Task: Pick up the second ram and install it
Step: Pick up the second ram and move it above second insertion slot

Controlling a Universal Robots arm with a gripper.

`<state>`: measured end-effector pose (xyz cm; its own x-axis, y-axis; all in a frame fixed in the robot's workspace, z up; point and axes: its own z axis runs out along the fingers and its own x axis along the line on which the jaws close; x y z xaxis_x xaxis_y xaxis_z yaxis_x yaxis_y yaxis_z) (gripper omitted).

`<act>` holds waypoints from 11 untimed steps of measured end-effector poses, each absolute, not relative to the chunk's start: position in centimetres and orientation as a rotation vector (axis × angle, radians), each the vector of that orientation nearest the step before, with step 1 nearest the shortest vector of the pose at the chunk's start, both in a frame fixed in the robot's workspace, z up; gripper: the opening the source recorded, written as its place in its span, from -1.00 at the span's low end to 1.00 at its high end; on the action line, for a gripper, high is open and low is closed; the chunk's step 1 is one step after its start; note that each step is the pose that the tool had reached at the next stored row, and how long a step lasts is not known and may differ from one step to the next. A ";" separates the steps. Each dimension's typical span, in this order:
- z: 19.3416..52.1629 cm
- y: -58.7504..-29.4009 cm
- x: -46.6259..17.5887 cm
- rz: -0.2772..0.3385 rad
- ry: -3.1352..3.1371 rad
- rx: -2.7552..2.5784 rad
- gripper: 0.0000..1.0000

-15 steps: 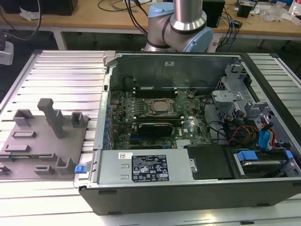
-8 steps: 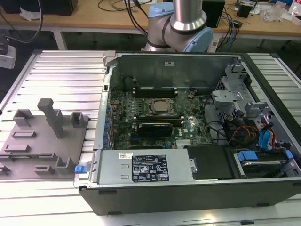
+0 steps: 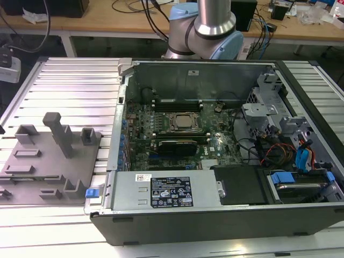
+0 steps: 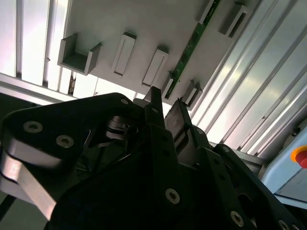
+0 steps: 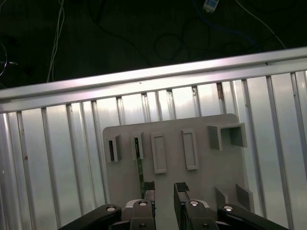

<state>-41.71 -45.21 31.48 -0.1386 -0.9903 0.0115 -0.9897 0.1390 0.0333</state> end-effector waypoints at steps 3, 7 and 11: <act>31.3 -45.2 -41.7 -0.027 -2.348 2.041 -0.40; 30.8 -45.2 -41.7 -0.027 -2.348 2.041 -0.40; 29.6 -45.2 -41.7 -0.027 -2.348 2.041 -0.40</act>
